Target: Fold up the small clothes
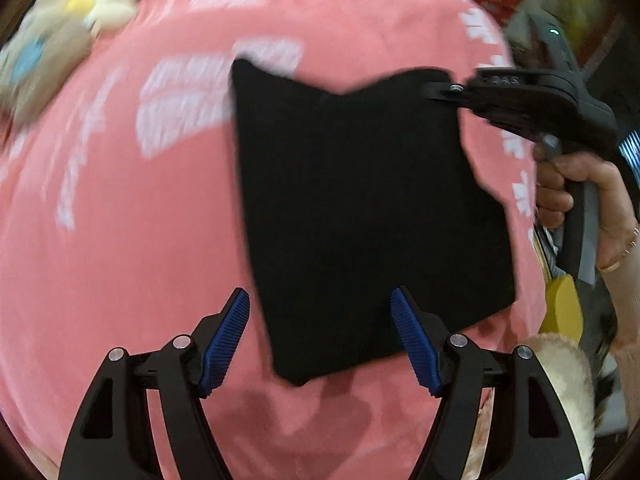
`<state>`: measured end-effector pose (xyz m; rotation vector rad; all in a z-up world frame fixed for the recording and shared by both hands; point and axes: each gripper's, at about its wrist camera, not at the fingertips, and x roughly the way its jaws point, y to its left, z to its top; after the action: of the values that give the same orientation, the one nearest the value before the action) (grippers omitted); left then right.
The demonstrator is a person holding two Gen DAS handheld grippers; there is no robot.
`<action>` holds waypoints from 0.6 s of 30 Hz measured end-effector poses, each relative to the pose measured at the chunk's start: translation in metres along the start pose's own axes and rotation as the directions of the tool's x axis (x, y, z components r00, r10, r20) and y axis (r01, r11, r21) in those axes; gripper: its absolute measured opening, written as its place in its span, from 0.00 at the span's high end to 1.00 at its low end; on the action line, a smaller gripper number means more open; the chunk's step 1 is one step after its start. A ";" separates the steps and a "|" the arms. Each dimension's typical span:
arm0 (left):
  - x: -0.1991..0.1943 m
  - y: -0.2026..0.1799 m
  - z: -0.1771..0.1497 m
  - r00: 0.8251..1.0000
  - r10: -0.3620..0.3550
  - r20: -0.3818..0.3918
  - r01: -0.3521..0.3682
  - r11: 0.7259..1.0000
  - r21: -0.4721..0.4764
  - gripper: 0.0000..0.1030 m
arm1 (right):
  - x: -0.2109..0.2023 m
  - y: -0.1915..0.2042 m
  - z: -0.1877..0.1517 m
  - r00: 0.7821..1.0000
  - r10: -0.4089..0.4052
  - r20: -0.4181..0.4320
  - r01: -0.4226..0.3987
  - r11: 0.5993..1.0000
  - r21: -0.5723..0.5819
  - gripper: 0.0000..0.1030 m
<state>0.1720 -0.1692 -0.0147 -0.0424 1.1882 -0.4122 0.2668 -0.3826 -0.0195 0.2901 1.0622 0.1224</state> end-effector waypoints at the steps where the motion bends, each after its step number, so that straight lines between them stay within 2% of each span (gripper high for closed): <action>1: 0.008 0.004 -0.002 0.999 -0.020 -0.027 0.019 0.999 -0.045 0.32 | 0.010 -0.007 -0.005 0.996 -0.081 -0.044 0.081 0.997 -0.002 0.89; 3: 0.016 0.011 0.000 0.997 -0.058 -0.047 0.052 0.991 -0.122 0.32 | -0.005 -0.014 -0.017 0.997 -0.072 0.013 0.071 0.995 0.068 0.78; 5: 0.012 0.012 0.004 0.996 -0.082 -0.023 0.078 0.989 -0.129 0.32 | -0.036 -0.015 -0.034 0.995 -0.050 0.084 0.040 0.992 0.118 0.70; 6: 0.007 0.010 0.008 0.996 -0.085 -0.001 0.085 0.990 -0.116 0.32 | -0.049 -0.012 -0.046 0.993 -0.038 0.112 0.023 0.991 0.129 0.63; 9: 0.003 0.006 0.015 0.998 -0.064 0.024 0.065 0.996 -0.058 0.32 | -0.062 0.004 -0.086 0.996 -0.004 0.086 -0.010 0.988 0.155 0.62; 11: 0.006 0.004 0.016 0.998 -0.053 0.022 0.053 0.998 -0.046 0.32 | -0.050 0.010 -0.107 1.000 0.013 0.015 -0.015 0.989 0.144 0.62; 12: 0.009 0.004 0.016 0.999 -0.043 0.017 0.043 0.998 -0.046 0.32 | -0.038 0.011 -0.114 0.999 -0.010 -0.036 0.014 0.992 0.123 0.64; 13: 0.010 0.004 0.016 0.999 -0.033 0.010 0.034 0.998 -0.051 0.32 | -0.024 0.011 -0.121 0.995 -0.065 -0.076 0.073 0.992 0.102 0.63; 15: 0.015 0.006 0.015 1.000 -0.022 -0.005 0.021 0.997 -0.068 0.32 | -0.033 0.007 -0.120 0.995 -0.084 -0.053 0.090 0.986 0.142 0.62; 17: 0.015 0.007 0.016 1.000 -0.007 -0.005 0.007 0.997 -0.080 0.32 | -0.052 0.009 -0.112 0.998 -0.059 0.010 0.056 0.979 0.197 0.61; 18: 0.013 0.007 0.016 1.000 -0.003 -0.002 0.002 0.997 -0.078 0.32 | -0.057 0.010 -0.108 0.998 -0.044 0.036 0.036 0.978 0.204 0.55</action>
<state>0.1926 -0.1700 -0.0220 -0.1113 1.2063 -0.3677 0.1451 -0.3673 -0.0176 0.4533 1.0417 -0.0285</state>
